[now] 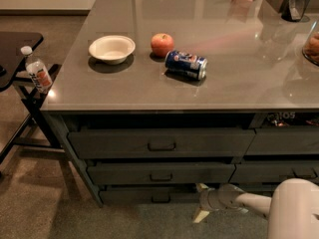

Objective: Open bottom drawer

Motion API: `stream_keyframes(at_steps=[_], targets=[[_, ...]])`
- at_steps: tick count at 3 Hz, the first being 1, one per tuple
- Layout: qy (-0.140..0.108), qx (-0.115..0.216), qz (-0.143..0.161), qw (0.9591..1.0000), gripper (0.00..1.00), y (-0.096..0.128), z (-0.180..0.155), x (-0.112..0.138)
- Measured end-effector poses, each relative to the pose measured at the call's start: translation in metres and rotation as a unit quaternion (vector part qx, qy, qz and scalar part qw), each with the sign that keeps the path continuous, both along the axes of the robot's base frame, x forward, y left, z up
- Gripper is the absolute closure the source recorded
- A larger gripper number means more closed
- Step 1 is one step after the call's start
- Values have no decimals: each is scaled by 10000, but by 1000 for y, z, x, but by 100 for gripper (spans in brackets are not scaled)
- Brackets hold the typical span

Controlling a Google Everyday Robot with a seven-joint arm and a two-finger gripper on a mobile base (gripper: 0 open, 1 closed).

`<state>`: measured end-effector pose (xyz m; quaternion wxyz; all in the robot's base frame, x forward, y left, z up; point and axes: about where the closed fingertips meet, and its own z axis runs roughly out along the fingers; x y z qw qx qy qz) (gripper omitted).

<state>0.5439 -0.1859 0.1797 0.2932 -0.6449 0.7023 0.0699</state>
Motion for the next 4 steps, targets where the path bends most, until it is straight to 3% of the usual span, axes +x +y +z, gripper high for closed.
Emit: stream_keyframes(at_steps=[1, 2, 4], targets=[[-1, 0, 0, 10000, 0, 0, 0, 0], [-137, -132, 78, 9998, 0, 9, -12, 29], [-39, -101, 133, 9999, 0, 7, -16, 19]])
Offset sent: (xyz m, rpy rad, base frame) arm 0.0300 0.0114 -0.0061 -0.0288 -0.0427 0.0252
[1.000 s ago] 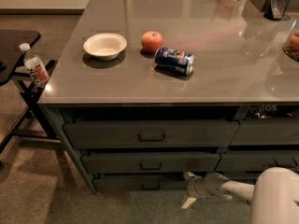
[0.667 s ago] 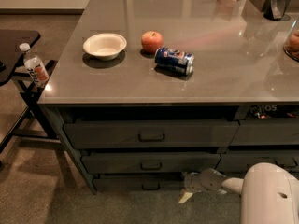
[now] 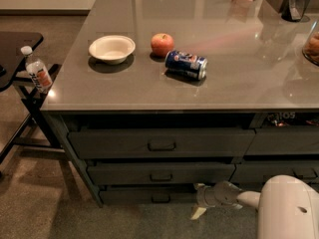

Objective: Open bottom drawer

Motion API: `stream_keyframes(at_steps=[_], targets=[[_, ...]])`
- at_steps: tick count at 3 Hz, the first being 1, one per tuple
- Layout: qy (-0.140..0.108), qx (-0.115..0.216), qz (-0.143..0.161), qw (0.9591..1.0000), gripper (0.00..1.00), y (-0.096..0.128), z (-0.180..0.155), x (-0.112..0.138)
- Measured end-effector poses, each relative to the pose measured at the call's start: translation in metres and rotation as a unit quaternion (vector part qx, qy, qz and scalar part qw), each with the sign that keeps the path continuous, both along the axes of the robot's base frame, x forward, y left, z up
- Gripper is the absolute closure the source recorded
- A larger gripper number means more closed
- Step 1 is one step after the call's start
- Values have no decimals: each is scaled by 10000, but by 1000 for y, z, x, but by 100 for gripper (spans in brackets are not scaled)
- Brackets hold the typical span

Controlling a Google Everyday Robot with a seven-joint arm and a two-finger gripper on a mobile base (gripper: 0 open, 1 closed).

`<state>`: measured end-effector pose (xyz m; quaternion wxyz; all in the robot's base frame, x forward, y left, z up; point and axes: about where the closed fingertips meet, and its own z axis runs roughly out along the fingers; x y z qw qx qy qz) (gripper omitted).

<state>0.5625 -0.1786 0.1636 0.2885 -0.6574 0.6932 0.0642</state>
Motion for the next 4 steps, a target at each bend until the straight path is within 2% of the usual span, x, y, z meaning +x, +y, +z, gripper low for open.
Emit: stream_keyframes(at_steps=[1, 4], targets=[[0, 0, 0, 10000, 19, 0, 0, 0], [-4, 4, 48, 10000, 89, -3, 4, -3]])
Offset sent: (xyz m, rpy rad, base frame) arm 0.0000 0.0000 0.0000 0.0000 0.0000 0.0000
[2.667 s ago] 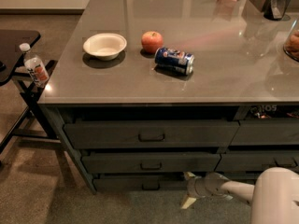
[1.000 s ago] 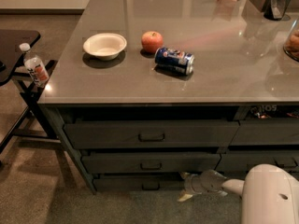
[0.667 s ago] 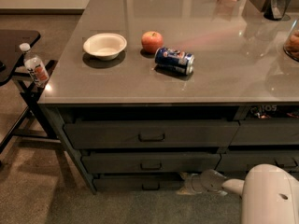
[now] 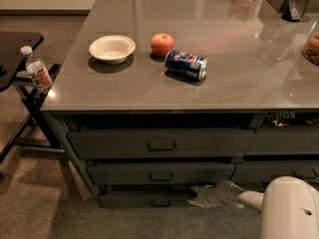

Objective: Open bottom drawer

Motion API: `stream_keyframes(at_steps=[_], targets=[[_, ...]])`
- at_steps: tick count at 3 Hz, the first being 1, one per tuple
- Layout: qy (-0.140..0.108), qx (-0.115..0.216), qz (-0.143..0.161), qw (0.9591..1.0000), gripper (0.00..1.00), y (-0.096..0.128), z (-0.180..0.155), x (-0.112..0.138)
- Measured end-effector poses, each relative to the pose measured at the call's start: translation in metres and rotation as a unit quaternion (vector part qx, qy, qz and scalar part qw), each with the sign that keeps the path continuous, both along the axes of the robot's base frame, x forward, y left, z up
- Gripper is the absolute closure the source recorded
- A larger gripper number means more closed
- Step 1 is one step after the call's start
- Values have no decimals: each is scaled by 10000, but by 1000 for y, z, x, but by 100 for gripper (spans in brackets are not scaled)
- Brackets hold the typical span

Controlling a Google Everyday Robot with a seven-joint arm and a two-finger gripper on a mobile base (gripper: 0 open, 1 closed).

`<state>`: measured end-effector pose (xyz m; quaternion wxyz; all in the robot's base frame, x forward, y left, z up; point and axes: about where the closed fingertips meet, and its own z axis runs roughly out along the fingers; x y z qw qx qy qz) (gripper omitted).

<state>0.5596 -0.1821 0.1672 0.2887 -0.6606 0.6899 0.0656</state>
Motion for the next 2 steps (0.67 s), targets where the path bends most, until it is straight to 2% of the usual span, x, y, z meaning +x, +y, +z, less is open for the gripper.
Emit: stream_keyframes(at_steps=[1, 2], targets=[[0, 0, 0, 10000, 100, 0, 6, 0], [84, 72, 105, 9999, 100, 7, 3, -15]])
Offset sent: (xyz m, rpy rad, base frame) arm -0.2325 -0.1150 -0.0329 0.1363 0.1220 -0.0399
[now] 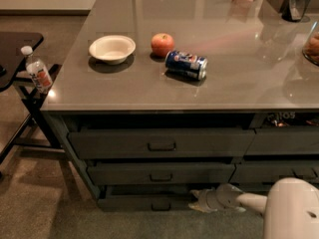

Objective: Open bottom drawer

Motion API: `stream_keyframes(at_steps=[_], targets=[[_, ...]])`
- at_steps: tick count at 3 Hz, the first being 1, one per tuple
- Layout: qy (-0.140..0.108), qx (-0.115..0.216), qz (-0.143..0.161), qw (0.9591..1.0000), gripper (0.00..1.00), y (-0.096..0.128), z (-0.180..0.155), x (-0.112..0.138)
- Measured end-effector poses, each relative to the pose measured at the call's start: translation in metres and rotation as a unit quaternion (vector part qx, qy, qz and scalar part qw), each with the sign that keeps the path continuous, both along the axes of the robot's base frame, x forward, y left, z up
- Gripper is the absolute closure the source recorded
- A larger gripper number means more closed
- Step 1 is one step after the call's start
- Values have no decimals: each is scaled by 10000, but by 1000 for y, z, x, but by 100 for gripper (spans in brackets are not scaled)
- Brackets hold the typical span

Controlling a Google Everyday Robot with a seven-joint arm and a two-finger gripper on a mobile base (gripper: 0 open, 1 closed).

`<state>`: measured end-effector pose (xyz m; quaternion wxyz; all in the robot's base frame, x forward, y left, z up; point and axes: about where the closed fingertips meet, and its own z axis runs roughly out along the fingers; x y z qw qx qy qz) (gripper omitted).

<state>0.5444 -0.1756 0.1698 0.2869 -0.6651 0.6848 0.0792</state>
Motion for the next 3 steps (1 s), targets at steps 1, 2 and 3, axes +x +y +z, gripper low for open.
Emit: stream_keyframes(at_steps=[1, 2, 3], targets=[[0, 0, 0, 10000, 83, 0, 0, 0], [0, 0, 0, 10000, 59, 0, 0, 0], [0, 0, 0, 10000, 59, 0, 0, 0]])
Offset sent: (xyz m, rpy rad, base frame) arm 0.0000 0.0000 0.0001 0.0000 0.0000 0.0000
